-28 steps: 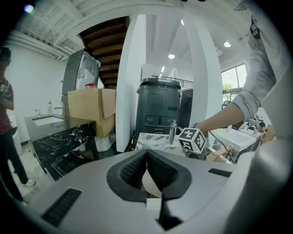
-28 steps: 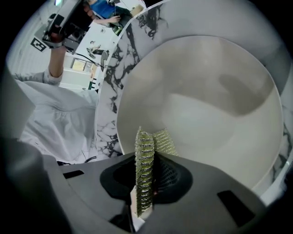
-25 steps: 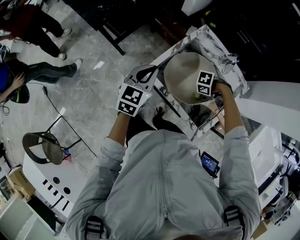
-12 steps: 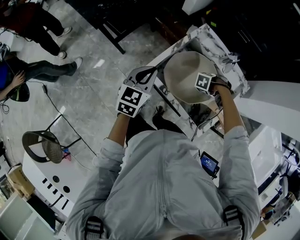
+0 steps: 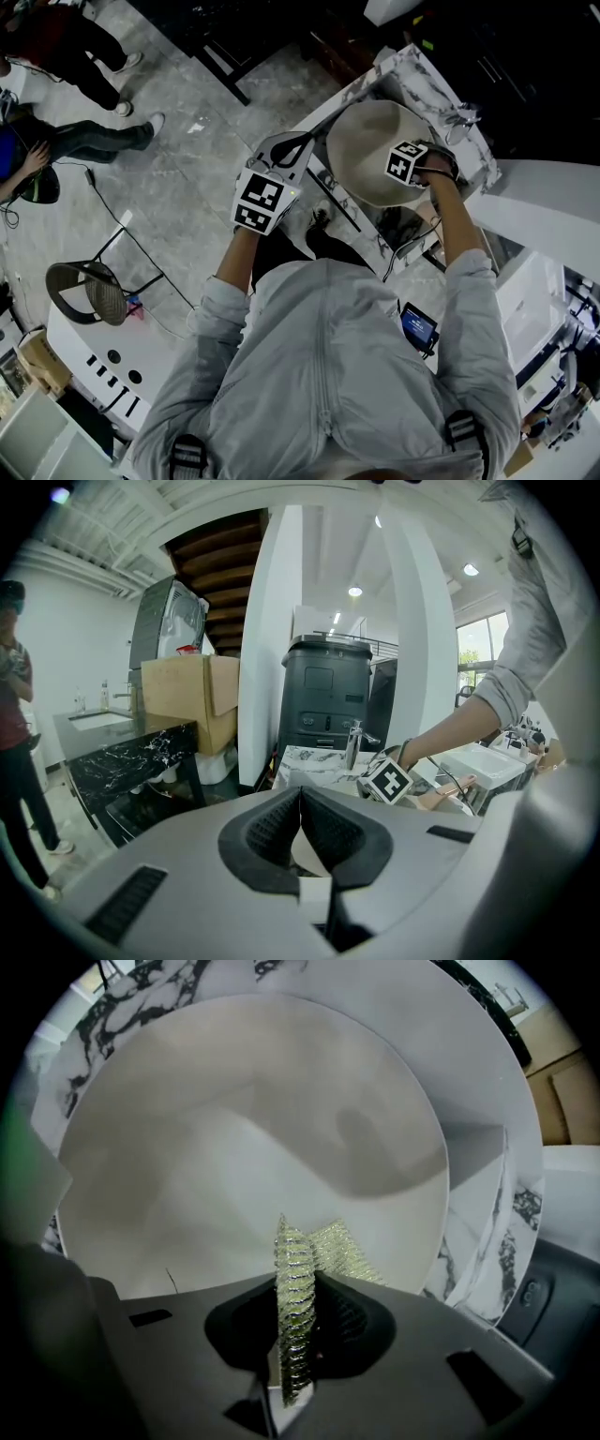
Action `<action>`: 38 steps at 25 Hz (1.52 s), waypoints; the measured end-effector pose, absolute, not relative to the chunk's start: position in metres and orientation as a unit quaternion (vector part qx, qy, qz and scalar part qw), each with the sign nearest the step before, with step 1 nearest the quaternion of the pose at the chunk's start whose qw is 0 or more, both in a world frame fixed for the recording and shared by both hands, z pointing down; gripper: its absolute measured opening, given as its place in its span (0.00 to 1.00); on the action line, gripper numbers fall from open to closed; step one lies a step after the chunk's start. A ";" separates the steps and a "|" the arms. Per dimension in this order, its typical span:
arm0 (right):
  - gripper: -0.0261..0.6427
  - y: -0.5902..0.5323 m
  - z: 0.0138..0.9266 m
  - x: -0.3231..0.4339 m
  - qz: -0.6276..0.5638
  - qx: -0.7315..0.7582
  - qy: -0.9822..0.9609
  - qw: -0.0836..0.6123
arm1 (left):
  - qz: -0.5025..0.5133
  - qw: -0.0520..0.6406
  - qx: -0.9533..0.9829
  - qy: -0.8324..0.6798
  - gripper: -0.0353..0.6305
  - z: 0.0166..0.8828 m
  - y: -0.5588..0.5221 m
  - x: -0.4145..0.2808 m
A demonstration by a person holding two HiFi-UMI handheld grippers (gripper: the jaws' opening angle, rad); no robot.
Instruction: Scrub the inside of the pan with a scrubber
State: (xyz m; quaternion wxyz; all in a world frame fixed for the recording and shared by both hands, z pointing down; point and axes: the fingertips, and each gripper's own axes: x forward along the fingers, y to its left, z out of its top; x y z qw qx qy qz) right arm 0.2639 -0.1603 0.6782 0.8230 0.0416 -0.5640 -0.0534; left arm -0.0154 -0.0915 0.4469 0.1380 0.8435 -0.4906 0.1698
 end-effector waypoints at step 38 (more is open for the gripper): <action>0.17 -0.225 0.732 0.150 0.088 0.152 -0.710 0.682 | 0.204 0.176 0.816 -0.511 0.09 0.474 -0.110 -0.034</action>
